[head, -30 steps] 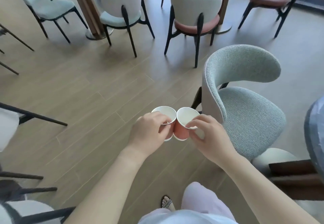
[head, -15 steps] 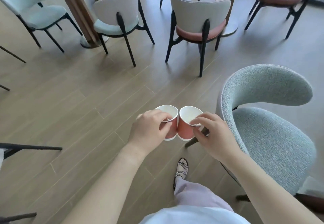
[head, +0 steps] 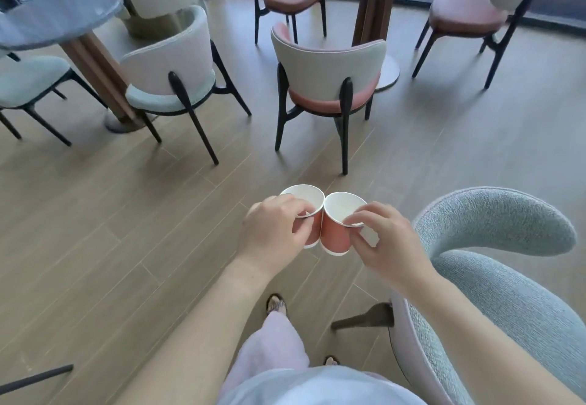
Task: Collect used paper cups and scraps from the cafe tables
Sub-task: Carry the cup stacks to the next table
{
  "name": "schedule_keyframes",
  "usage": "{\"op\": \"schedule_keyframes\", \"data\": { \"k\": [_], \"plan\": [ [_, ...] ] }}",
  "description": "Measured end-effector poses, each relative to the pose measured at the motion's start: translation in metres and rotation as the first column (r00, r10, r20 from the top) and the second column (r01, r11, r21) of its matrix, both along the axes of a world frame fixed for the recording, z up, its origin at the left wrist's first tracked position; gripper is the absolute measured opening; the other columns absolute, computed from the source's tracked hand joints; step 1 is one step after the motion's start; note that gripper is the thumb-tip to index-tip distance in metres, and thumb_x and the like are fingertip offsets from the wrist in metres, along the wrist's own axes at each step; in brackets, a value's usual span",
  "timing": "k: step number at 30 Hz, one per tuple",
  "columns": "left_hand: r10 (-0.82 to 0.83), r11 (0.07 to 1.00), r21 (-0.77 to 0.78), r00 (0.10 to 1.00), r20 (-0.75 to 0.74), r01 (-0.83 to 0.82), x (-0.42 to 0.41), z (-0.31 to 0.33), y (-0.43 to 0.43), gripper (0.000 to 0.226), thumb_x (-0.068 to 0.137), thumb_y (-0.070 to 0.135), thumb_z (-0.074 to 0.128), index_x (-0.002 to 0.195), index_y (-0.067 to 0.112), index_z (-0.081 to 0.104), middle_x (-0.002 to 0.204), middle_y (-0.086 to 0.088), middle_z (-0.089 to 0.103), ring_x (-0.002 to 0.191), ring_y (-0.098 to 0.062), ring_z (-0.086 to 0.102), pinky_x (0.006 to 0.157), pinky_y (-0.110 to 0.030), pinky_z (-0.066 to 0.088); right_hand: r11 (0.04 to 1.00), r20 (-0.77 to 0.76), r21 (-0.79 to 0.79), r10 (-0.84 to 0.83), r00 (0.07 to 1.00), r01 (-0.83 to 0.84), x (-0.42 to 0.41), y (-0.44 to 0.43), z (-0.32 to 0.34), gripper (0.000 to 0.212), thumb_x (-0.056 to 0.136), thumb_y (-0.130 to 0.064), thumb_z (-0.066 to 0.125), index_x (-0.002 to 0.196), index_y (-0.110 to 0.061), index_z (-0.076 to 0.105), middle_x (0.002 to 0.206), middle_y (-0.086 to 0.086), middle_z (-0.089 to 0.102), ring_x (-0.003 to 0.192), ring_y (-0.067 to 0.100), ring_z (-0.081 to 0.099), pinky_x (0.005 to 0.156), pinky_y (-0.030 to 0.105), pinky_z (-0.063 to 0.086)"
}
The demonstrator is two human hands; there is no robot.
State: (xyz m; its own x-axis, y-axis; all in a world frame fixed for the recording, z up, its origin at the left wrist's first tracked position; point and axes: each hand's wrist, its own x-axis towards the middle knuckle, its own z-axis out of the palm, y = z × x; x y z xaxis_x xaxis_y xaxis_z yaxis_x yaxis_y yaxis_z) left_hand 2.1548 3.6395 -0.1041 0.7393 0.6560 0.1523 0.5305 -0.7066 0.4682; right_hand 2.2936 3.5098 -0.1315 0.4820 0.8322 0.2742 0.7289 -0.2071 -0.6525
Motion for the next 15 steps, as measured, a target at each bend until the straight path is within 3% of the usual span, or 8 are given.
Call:
{"op": "schedule_keyframes", "data": {
  "k": [15],
  "plan": [
    [-0.244, 0.970, 0.001, 0.970, 0.021, 0.244, 0.169, 0.017, 0.246, 0.010, 0.081, 0.024, 0.063, 0.089, 0.027, 0.068, 0.092, 0.010, 0.069, 0.087, -0.017, 0.061, 0.074, -0.033, 0.048, 0.970, 0.026, 0.058, -0.237, 0.971, 0.235, 0.133, 0.214, 0.019, 0.018, 0.073, 0.001, 0.069, 0.083, -0.014, 0.069, 0.089, -0.005, 0.064, 0.088, 0.021, 0.058, 0.074, 0.026, 0.043]
  ]
}}
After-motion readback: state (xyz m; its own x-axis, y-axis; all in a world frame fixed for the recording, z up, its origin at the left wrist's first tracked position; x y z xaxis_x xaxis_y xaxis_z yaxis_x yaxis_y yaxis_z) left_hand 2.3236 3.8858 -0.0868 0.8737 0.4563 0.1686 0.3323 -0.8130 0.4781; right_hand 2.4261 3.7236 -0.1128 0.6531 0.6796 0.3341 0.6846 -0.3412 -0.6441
